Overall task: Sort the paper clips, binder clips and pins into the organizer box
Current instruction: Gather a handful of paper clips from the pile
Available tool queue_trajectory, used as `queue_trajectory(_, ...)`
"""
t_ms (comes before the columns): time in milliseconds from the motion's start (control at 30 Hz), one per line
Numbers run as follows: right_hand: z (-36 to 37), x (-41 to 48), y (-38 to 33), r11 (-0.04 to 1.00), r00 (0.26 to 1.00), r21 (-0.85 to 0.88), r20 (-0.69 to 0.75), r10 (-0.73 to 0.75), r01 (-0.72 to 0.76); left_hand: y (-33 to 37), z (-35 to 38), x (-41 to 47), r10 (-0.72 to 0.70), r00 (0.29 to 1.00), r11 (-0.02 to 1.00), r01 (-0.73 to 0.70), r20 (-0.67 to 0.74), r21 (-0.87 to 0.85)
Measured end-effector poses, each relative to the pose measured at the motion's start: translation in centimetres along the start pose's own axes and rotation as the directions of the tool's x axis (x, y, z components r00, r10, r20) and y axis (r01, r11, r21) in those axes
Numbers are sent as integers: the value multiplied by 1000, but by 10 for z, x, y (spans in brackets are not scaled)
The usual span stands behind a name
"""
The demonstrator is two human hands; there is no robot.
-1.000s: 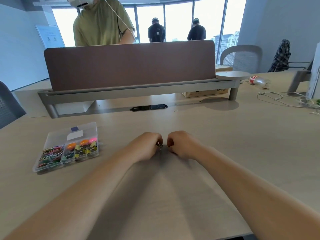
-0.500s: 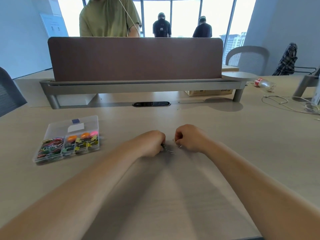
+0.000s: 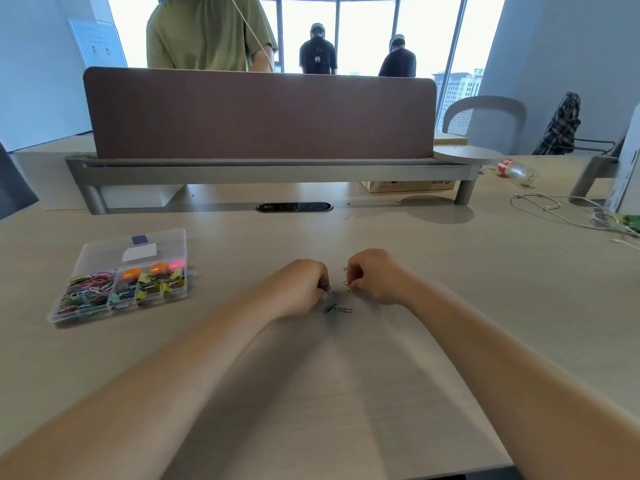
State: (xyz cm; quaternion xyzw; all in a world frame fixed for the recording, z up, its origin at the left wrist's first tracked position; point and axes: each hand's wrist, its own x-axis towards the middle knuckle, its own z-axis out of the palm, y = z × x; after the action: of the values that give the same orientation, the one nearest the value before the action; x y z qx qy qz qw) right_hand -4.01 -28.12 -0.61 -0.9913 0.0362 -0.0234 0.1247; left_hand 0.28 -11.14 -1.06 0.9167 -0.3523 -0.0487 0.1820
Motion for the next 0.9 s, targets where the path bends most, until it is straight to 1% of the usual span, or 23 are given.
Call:
queue_trajectory(133, 1, -1, 1, 998, 1000, -62, 0, -7, 7, 9, 1, -2, 4, 1000, 1000, -4, 31, -27)
queue_trajectory(200, 1, -1, 2, 997, 1000, -75, 9, -12, 12, 13, 3, -2, -4, 998, 1000, 5, 56, -9)
queue_trajectory(367, -2, 0, 0, 995, 997, -96, 66, 29, -22, 22, 4, -1, -58, 990, 994, 45, 127, 100)
queue_trajectory(433, -4, 1, -2, 995, 994, -97, 100, 46, -36, 23, 4, 1, -76, 985, 984, 49, 153, 171)
queue_trajectory(533, -2, 1, -3, 993, 989, -98, 125, 75, -62, 23, 6, 4, -84, 982, 955, 31, 171, 294)
queue_trajectory(633, 2, 3, -4, 988, 981, -120, 157, 112, -94, 23, 10, 6, -86, 978, 937, 15, 190, 349)
queue_trajectory(767, 6, 0, -6, 984, 982, -154, 149, 113, -90, 23, 10, 1, -71, 986, 943, 17, 149, 332)
queue_trajectory(900, 6, -11, -4, 978, 987, -181, 109, 120, -99, 22, 6, -2, -35, 996, 982, 19, 85, 186)
